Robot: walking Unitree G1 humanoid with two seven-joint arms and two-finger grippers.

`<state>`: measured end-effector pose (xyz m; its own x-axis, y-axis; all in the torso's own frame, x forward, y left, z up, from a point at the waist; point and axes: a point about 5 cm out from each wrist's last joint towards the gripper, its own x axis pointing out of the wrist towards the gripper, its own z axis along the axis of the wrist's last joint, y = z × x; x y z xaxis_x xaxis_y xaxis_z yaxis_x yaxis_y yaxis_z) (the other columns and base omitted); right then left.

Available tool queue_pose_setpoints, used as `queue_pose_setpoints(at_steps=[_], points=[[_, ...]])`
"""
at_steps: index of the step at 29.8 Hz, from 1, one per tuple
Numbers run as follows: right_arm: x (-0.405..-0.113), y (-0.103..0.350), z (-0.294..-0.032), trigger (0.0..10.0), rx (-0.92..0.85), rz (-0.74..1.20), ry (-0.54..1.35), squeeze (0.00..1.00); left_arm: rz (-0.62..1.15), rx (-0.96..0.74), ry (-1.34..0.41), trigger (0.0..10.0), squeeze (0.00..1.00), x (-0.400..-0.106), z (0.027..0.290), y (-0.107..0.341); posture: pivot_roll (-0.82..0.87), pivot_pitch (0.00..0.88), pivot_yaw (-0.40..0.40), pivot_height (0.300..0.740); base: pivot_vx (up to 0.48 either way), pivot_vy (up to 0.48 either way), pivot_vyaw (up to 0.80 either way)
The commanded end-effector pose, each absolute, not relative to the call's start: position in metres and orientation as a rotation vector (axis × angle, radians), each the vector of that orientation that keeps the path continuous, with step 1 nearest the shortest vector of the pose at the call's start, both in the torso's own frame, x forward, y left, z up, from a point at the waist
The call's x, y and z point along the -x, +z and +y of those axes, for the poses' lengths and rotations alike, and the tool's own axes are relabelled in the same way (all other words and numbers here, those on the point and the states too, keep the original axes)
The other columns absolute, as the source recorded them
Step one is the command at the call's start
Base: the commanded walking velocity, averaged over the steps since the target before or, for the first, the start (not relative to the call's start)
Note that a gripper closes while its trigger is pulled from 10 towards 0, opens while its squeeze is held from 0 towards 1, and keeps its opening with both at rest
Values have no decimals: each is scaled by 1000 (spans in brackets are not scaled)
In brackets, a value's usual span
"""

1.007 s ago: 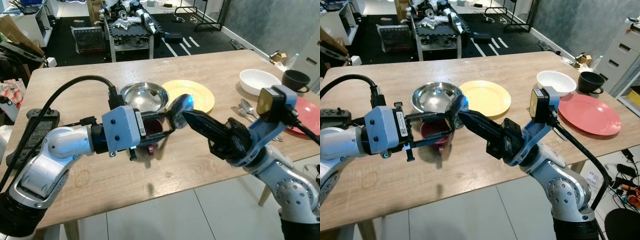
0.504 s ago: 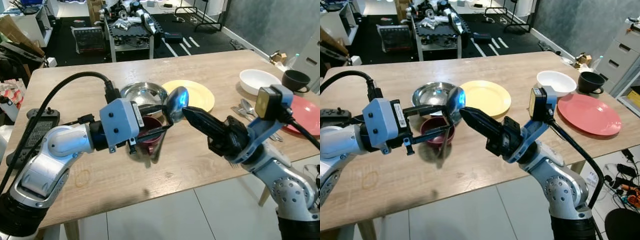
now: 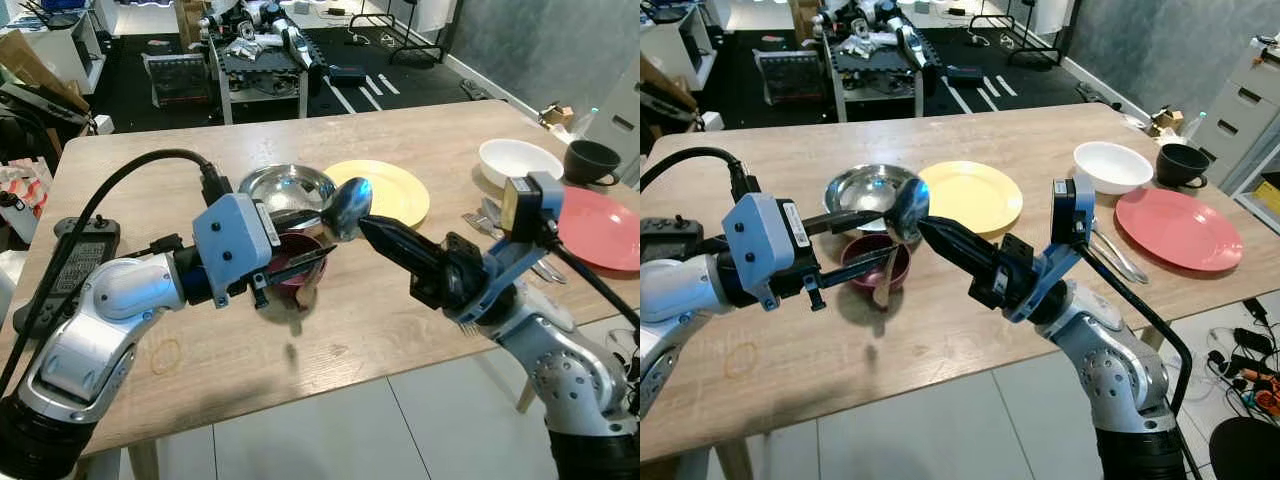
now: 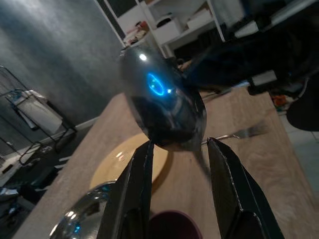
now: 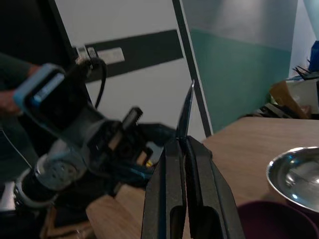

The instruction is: Setting the table

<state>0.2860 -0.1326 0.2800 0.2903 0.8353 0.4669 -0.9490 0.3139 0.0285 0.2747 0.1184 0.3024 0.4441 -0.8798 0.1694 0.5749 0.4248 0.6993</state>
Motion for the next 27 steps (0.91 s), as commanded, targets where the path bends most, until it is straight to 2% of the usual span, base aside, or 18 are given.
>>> queue_pose_setpoints(at_steps=[1, 7, 16, 27], points=[[-285, 281, -135, 0, -351, -412, 1211, 0, -578, -627, -1008, 10000, 0, -271, 114, 299, 131, 148, 70, 740, 0, 0, 0], [-284, 283, -136, 0, -401, -440, 1217, 0, -568, -616, -965, 10000, 0, -277, 115, 298, 131, 148, 70, 740, 0, 0, 0], [-282, 284, -141, 0, -417, -439, 1225, 0, -576, -612, -801, 10000, 0, -292, 127, 308, 133, 155, 70, 740, 0, 0, 0], [-285, 274, -136, 0, -373, -395, 1204, 0, -576, -622, -810, 10000, 0, -291, 124, 303, 136, 159, 71, 740, 0, 0, 0]])
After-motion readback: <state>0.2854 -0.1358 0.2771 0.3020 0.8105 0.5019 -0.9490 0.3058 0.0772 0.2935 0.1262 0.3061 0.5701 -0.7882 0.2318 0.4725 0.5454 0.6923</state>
